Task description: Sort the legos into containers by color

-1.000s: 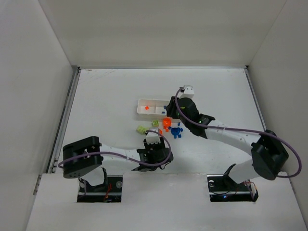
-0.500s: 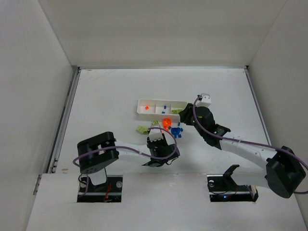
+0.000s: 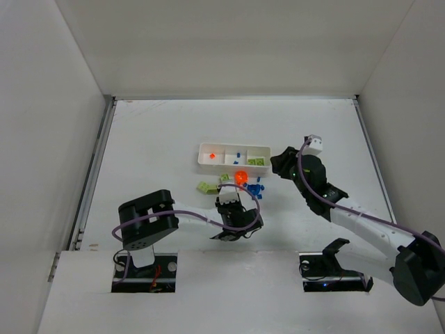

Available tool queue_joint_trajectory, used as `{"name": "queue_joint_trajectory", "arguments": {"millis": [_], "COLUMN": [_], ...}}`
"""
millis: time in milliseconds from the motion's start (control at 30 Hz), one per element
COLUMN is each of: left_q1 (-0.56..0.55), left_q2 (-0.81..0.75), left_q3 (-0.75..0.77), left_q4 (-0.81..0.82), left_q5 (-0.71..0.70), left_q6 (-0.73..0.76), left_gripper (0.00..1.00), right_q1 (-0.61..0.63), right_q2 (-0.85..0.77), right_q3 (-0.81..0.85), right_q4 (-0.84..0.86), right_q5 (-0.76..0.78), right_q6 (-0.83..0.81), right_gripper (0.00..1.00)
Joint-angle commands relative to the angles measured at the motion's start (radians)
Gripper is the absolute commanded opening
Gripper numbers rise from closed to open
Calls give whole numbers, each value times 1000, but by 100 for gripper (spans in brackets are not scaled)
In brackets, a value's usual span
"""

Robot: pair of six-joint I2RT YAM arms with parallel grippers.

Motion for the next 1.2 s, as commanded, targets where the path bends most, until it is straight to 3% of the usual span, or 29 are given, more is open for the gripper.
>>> {"name": "queue_joint_trajectory", "arguments": {"millis": [0,200,667,967,1167], "left_q1": [-3,-38,-35,-21,72], "left_q2": [46,61,64,-184,-357], "left_q3": [2,3,-40,-81,-81], "left_q4": [-79,-45,-16,-28,-31], "left_q5": [43,53,79,63,72], "left_q6": [86,166,157,223,320], "left_gripper": [29,33,13,12,13], "right_q1": [-14,-14,-45,-56,-11], "right_q2": [-39,-30,-131,-155,-161], "right_q3": [-9,-9,-25,-69,-112], "right_q4": [29,29,-4,-4,-1], "right_q5": [-21,-24,-23,-26,-12], "right_q6": [15,19,13,29,65], "right_gripper": [49,49,50,50,50]}}
